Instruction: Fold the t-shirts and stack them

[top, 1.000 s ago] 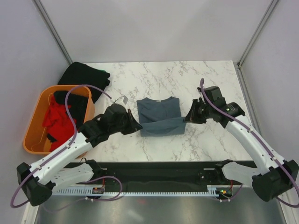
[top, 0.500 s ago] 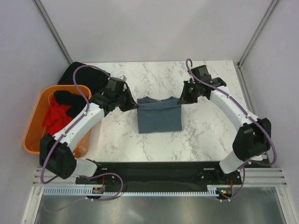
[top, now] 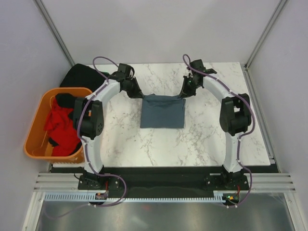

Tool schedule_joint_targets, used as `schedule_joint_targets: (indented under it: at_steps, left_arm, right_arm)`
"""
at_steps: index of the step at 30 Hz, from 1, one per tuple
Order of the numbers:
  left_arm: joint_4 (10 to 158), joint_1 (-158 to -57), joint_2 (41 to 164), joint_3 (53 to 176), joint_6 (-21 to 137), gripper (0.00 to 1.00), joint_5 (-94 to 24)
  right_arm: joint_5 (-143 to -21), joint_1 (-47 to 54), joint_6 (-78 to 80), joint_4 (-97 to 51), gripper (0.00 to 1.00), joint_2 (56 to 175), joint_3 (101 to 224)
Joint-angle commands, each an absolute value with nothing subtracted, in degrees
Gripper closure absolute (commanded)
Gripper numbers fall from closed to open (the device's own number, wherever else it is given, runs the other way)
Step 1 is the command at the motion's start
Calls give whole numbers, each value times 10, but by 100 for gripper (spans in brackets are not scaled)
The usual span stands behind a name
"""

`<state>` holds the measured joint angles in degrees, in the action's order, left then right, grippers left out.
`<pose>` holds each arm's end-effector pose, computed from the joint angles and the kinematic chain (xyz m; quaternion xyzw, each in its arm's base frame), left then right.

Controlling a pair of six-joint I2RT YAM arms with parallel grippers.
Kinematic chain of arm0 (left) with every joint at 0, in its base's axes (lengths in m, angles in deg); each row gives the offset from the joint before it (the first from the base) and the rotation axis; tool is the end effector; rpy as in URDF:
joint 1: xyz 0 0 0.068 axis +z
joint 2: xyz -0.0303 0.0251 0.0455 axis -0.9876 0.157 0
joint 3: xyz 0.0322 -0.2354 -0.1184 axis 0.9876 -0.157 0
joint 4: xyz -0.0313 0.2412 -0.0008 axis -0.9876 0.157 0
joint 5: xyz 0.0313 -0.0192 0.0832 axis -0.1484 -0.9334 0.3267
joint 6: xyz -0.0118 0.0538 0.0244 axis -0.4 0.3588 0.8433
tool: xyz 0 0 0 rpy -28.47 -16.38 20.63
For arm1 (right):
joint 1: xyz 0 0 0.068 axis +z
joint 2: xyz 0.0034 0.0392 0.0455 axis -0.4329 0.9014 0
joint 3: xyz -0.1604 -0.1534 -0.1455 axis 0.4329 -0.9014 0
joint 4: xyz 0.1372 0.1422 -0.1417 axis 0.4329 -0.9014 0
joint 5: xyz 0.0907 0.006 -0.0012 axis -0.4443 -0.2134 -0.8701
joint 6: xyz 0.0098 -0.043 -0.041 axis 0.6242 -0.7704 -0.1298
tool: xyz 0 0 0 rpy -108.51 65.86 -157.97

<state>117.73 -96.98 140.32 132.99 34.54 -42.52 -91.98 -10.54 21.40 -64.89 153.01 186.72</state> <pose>0.3997 -0.1273 0.2245 -0.1105 0.9370 -0.2477 0.2203 0.4135 0.1253 0.2222 0.0616 0.9553 0.2253 0.1811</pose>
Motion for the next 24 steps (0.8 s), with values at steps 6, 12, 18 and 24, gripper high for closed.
schedule_joint_targets:
  at_steps: [6, 12, 18, 24]
  left_arm:
    - [1267, -930, 1628, 1631, 377, 24, -550]
    - [1265, -938, 1483, 1551, 390, 17, -500]
    - [1257, -954, 1336, 1410, 394, 16, -472]
    - [1256, -956, 1112, 1240, 410, 15, -422]
  right_arm:
    - [-900, -143, 229, -681, 12, 1693, 2084]
    - [-843, -128, 221, -660, 9, 1544, 1996]
    - [-860, -47, 248, -573, 9, 1371, 1768]
    - [-946, -16, 286, -450, 11, 1315, 1568]
